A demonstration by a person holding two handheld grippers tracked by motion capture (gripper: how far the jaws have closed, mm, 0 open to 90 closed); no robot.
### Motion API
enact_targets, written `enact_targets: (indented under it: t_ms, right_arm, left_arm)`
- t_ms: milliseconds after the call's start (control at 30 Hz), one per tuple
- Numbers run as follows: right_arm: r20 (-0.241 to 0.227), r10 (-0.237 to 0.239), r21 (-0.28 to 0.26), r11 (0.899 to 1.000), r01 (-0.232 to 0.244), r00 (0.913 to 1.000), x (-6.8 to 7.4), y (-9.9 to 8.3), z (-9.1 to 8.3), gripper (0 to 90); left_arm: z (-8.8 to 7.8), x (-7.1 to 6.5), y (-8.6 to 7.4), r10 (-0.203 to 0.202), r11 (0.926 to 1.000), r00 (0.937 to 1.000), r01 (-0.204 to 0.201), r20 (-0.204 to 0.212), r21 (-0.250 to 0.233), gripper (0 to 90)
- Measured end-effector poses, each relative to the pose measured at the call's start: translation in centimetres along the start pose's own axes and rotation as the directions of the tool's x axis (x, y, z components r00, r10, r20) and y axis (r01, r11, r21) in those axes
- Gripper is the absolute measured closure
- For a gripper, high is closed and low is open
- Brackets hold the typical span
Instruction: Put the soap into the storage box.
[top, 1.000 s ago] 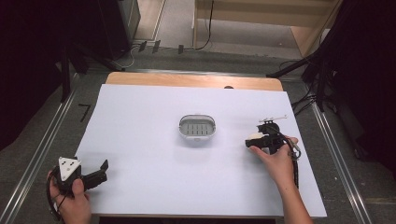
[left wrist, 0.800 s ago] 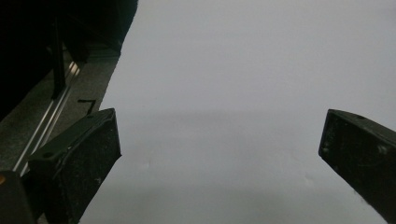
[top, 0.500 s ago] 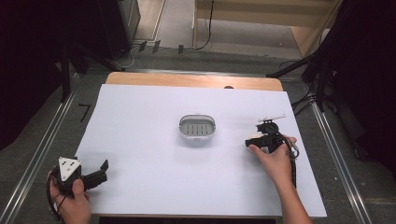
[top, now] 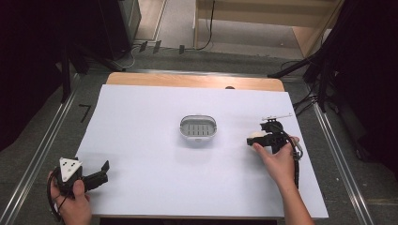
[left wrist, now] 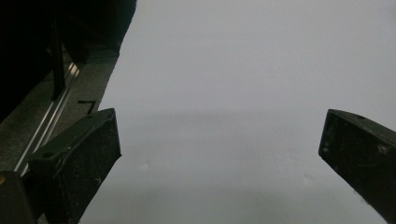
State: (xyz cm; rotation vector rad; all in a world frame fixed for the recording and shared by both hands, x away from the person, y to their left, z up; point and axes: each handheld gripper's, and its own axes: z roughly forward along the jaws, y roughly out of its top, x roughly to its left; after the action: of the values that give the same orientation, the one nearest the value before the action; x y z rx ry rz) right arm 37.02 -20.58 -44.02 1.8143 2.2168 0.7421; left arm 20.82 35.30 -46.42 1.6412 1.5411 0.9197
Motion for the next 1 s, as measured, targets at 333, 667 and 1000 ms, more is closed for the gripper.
enact_targets:
  t_ms: [333,667,1000]
  right_arm:
    - [-0.037,-0.039,-0.003,0.999,0.039,0.9986,1.2,0.8,-1.0,24.4]
    - [-0.060,-0.054,-0.027,0.998,0.053,0.9967,2.3,1.6,-1.3,24.4]
    - [-0.088,-0.075,-0.041,0.997,0.072,0.9933,3.3,2.1,-1.6,24.4]
  left_arm:
    - [0.1,0.0,0.0,0.004,1.0000,1.0000,-0.004,0.004,0.003,0.0]
    - [0.1,0.0,0.0,0.005,1.0000,0.9999,-0.006,0.011,0.004,0.0]
    - [0.1,-0.2,0.0,0.026,0.9996,0.9996,-0.027,0.013,0.008,0.0]
